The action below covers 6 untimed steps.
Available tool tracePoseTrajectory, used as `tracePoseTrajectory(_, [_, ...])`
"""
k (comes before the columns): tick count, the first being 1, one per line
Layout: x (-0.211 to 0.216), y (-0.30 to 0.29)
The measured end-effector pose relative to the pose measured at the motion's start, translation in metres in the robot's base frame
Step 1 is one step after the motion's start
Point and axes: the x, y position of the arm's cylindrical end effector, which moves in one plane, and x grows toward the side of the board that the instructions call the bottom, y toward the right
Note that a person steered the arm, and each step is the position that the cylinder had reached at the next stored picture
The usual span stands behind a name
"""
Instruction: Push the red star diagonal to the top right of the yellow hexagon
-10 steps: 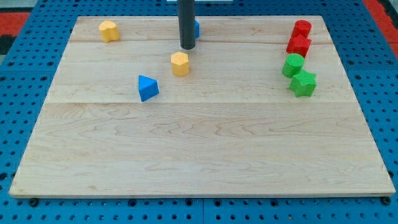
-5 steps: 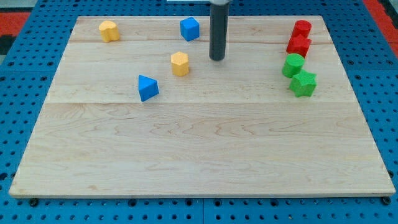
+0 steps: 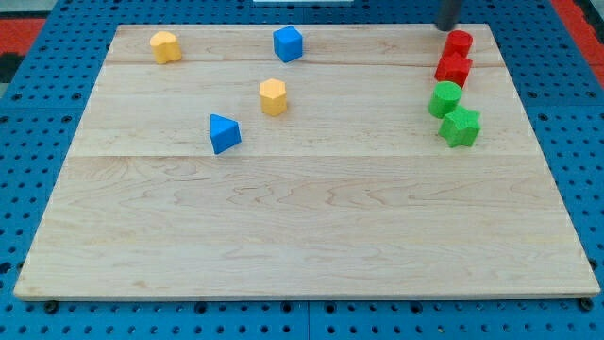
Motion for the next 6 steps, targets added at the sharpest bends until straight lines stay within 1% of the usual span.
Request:
tracePoseTrajectory(1, [0.056,0.053])
tracePoseTrajectory(2, [0.094,0.014])
tracePoseTrajectory(3, [0.093,-0.042])
tracePoseTrajectory(4, [0.067,-0.14])
tracePoseTrajectory(5, [0.06,-0.11])
tracePoseTrajectory(6, [0.032,-0.068])
